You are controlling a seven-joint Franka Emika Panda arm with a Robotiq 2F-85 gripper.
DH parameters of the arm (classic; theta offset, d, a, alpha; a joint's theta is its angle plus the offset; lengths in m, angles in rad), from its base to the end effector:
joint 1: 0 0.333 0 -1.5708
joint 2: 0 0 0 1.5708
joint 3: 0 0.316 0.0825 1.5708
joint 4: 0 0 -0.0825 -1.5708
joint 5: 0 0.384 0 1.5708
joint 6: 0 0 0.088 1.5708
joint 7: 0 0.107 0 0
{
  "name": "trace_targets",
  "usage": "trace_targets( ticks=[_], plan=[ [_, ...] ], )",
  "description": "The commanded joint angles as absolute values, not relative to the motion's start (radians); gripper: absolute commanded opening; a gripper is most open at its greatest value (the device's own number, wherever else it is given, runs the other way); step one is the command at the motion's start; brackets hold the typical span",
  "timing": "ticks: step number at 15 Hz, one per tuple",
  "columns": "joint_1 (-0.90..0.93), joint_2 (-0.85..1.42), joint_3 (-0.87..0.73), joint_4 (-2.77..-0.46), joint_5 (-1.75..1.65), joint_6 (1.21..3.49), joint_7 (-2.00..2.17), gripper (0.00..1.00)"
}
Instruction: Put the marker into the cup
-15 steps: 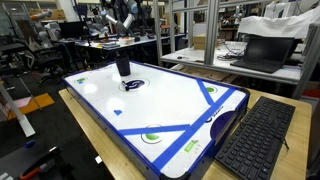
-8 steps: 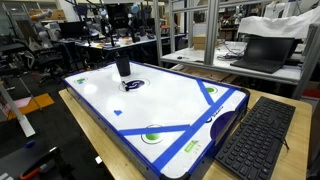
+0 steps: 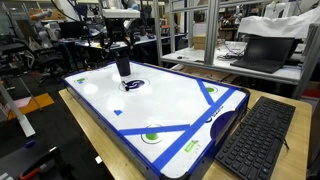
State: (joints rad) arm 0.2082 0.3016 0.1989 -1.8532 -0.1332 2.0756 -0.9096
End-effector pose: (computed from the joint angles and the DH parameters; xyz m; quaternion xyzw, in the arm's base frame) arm 0.5727 0.2321 0.3571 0.7708 0.6354 -0.0415 0.0178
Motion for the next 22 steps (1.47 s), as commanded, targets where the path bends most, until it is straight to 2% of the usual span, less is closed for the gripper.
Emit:
trace_targets(
  ticks=[1,7,14,19,22],
  plan=[
    [0.254,0.408,0.212,-1.692,-0.236,1.899,-0.86,1.0],
    [0.305,0.554,0.215,-1.5,-0.306,1.702,-0.842,1.0],
    [0.297,0.644,0.196,-1.436,-0.293,1.746,-0.705,1.0],
    [0.317,0.654,0.188,-1.46,-0.326,1.756,-0.548,1.0],
    [0.337,0.628,0.181,-1.519,-0.42,1.841,-0.48,1.0]
  ],
)
